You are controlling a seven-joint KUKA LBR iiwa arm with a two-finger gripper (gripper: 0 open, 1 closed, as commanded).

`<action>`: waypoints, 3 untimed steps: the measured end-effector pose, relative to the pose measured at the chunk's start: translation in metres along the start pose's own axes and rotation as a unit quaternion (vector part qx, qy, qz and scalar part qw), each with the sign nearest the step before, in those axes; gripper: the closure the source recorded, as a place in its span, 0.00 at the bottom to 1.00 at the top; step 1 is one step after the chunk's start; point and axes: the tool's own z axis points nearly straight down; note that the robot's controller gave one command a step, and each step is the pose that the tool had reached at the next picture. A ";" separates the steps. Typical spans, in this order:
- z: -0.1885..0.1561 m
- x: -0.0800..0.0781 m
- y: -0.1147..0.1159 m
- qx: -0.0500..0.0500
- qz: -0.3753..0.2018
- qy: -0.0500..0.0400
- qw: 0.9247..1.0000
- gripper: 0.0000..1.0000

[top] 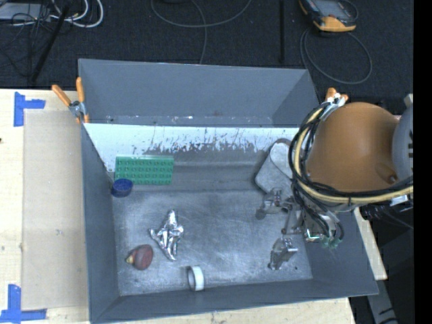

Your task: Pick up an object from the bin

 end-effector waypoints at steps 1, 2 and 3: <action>0.076 -0.031 0.067 -0.001 0.058 -0.001 0.998 0.00; 0.160 -0.063 0.113 0.001 -0.047 -0.005 0.999 0.00; 0.159 -0.083 0.184 -0.002 0.101 -0.007 0.995 0.00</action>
Offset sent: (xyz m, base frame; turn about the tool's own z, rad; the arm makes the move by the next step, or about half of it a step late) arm 0.0315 0.0633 -0.0721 0.1217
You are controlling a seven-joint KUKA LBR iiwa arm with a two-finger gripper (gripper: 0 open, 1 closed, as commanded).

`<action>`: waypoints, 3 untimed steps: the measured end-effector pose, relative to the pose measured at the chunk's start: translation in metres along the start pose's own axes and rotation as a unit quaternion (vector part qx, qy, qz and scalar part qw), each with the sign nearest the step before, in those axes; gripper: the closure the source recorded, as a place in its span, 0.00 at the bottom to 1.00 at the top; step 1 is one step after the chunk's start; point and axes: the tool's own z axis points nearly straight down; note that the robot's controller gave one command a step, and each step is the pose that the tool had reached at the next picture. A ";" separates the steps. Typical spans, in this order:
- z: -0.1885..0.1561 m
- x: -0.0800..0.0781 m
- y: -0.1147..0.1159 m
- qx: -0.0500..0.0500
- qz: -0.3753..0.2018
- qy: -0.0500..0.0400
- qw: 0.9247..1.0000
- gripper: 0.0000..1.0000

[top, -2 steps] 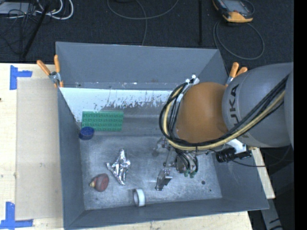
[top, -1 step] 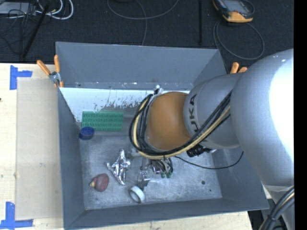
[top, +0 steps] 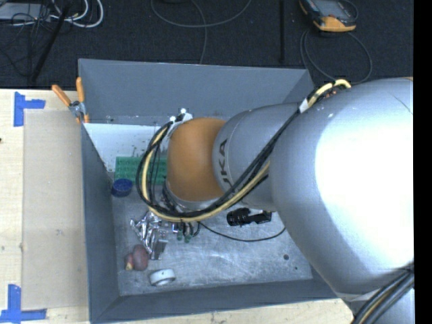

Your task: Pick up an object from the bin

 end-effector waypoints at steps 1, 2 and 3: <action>-0.001 0.001 0.001 0.000 -0.001 0.002 1.000 1.00; -0.153 -0.007 0.010 -0.001 -0.022 -0.002 1.000 1.00; -0.148 -0.005 0.010 0.002 -0.023 0.001 1.000 0.00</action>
Offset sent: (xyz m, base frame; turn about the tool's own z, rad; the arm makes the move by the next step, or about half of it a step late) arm 0.0000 0.0000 0.0000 0.0000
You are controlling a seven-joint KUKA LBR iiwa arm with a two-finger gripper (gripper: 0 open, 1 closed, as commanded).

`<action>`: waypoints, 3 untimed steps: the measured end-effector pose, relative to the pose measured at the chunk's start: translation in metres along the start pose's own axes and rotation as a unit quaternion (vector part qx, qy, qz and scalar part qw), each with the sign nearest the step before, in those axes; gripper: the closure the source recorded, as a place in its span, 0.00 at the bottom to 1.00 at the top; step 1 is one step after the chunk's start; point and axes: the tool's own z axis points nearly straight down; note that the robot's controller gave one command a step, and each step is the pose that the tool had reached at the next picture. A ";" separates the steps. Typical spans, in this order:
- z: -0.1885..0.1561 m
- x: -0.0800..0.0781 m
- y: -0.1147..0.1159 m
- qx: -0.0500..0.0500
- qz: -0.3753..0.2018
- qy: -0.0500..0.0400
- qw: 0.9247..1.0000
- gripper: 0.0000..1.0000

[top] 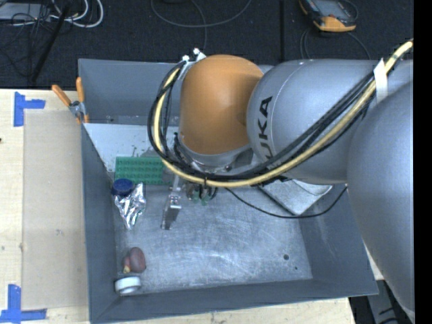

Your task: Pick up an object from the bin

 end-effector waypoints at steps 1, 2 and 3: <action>0.147 -0.027 0.006 0.000 -0.117 0.000 0.993 0.00; 0.113 0.013 0.050 -0.001 -0.170 0.000 0.985 0.00; 0.142 -0.033 0.055 0.001 -0.307 0.002 0.952 0.00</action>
Offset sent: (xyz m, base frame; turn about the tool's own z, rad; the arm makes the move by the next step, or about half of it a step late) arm 0.0277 0.0009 -0.1444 -0.2341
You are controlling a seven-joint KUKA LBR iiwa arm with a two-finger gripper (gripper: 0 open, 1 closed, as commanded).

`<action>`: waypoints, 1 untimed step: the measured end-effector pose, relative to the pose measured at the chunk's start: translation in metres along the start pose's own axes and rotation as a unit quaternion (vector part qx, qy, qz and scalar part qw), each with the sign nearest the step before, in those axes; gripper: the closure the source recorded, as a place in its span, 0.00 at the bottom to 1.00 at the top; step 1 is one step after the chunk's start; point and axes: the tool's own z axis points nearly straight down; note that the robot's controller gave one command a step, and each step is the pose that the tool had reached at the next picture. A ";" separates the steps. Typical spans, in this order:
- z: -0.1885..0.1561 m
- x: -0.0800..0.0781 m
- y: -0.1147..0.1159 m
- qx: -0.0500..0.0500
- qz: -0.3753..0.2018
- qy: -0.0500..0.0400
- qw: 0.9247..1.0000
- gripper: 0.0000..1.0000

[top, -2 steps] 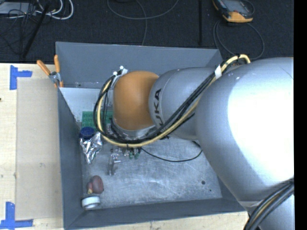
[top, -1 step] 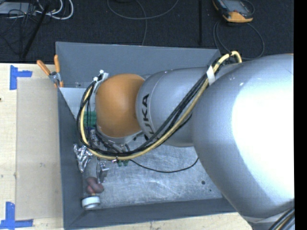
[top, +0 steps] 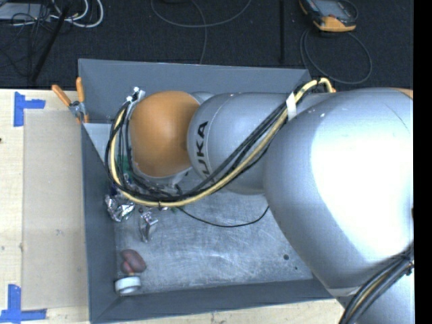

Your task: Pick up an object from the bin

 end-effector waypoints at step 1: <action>-0.002 -0.002 0.000 -0.001 0.001 -0.005 1.000 1.00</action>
Offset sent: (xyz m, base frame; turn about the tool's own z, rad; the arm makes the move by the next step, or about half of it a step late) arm 0.0000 0.0000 0.0000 0.0000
